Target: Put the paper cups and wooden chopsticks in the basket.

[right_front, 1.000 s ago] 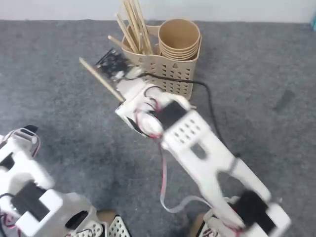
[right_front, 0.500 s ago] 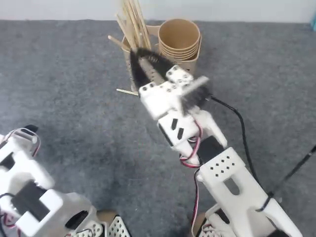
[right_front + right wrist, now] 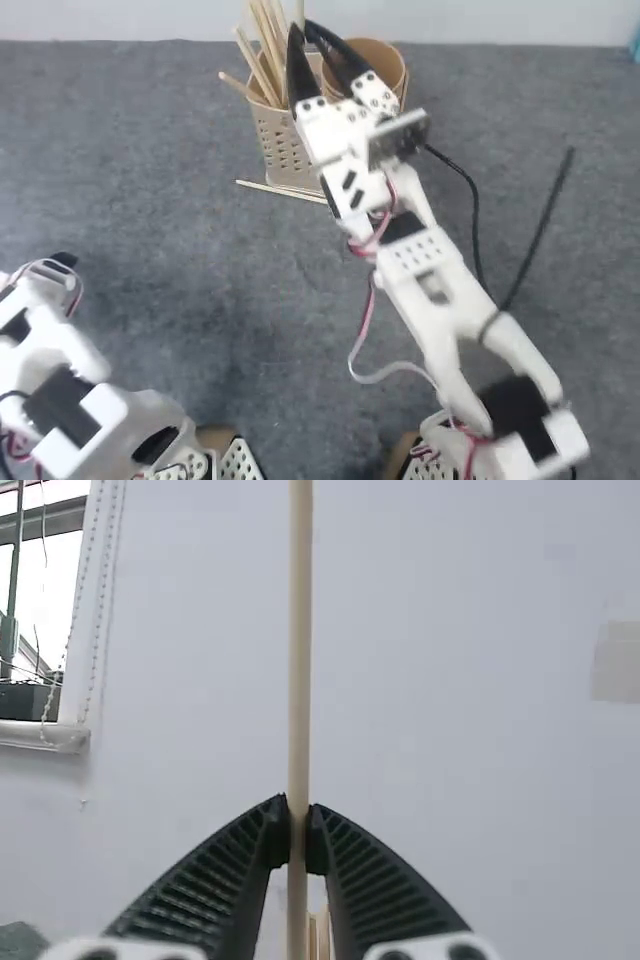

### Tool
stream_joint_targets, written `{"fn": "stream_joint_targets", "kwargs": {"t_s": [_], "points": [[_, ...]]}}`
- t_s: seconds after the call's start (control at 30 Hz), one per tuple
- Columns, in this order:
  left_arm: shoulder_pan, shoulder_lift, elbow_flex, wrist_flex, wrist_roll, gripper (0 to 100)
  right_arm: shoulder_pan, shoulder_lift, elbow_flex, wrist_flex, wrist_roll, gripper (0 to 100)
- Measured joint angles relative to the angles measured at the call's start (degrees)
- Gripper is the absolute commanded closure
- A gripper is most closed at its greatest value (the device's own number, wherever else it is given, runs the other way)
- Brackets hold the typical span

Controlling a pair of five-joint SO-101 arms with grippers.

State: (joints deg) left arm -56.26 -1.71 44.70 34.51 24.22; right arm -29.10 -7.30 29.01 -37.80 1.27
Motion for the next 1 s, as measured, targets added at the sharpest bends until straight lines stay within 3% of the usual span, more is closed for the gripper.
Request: {"fn": "stream_joint_targets", "kwargs": {"t_s": [0.2, 0.37, 0.43, 0.63, 0.83, 1.0], "points": [[0.0, 0.0, 0.0, 0.0, 0.0, 65, 3.0, 15.5, -13.7, -0.2, -7.6, 96.8], [0.0, 0.0, 0.0, 0.0, 0.0, 65, 5.0, 21.9, -18.3, -0.1, -9.1, 75.4], [0.4, 0.0, 0.0, 0.0, 0.0, 65, 5.0, 21.9, -18.3, 1.1, -9.1, 71.2], [0.6, 0.0, 0.0, 0.0, -0.1, 65, 3.6, 16.1, -12.7, 3.3, -9.2, 79.1], [0.6, 0.0, 0.0, 0.0, -0.1, 65, 1.8, -2.3, -1.0, 6.0, -9.2, 87.8], [0.8, 0.0, 0.0, 0.0, -0.1, 65, 2.2, -24.0, 2.7, 28.0, -9.2, 87.8]]}}
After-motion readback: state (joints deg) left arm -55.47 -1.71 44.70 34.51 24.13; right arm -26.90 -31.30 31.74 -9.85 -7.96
